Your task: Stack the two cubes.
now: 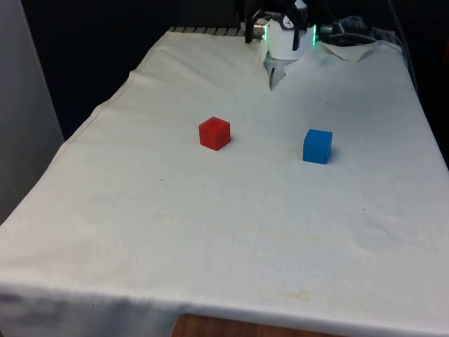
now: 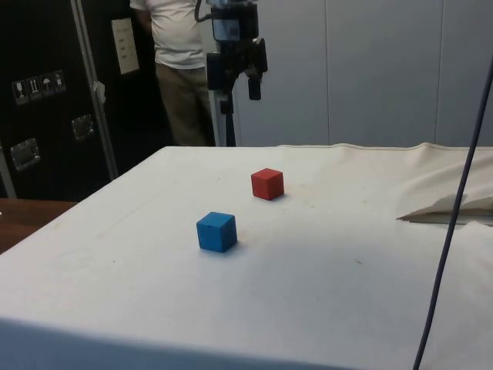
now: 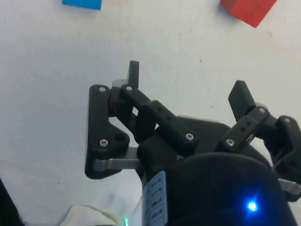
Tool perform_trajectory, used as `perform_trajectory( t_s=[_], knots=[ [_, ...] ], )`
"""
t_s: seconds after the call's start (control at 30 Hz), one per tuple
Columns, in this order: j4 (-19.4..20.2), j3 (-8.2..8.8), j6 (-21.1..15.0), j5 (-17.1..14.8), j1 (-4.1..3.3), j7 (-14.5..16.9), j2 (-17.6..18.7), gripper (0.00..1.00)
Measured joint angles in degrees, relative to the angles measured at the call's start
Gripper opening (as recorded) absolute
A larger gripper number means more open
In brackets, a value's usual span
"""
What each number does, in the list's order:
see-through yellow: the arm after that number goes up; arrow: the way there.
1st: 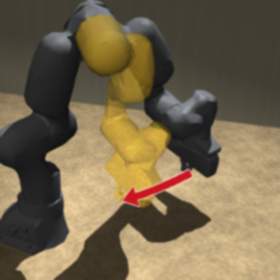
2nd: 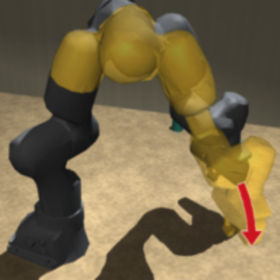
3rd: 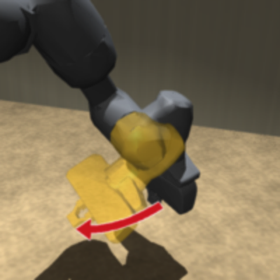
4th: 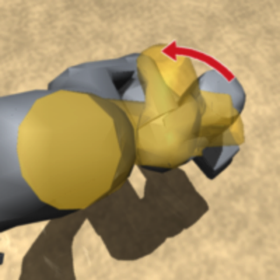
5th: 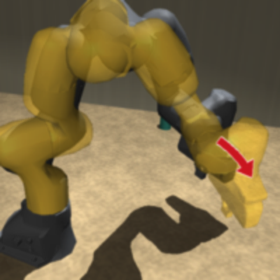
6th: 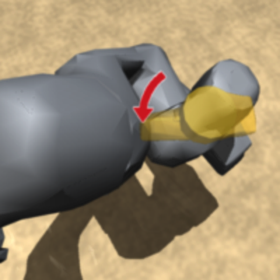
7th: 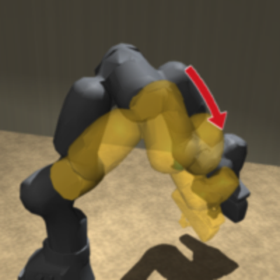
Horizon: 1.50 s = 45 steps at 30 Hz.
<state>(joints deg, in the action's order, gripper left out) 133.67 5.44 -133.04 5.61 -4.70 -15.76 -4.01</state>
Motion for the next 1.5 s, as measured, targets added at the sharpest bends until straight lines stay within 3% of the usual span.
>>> perform_trajectory(
  t_s=[0.5,0.87,1.33,1.5],
  knots=[
    [1.5,2.75,-4.6,-5.8,0.11,4.4,2.8,1.00],
    [2.6,6.53,-7.8,-9.6,0.17,10.4,5.6,1.00],
    [3.0,9.40,-8.5,-9.7,0.23,11.3,7.3,1.00],
    [3.2,10.03,-10.9,-10.0,0.23,10.9,9.5,1.00]
  ],
)
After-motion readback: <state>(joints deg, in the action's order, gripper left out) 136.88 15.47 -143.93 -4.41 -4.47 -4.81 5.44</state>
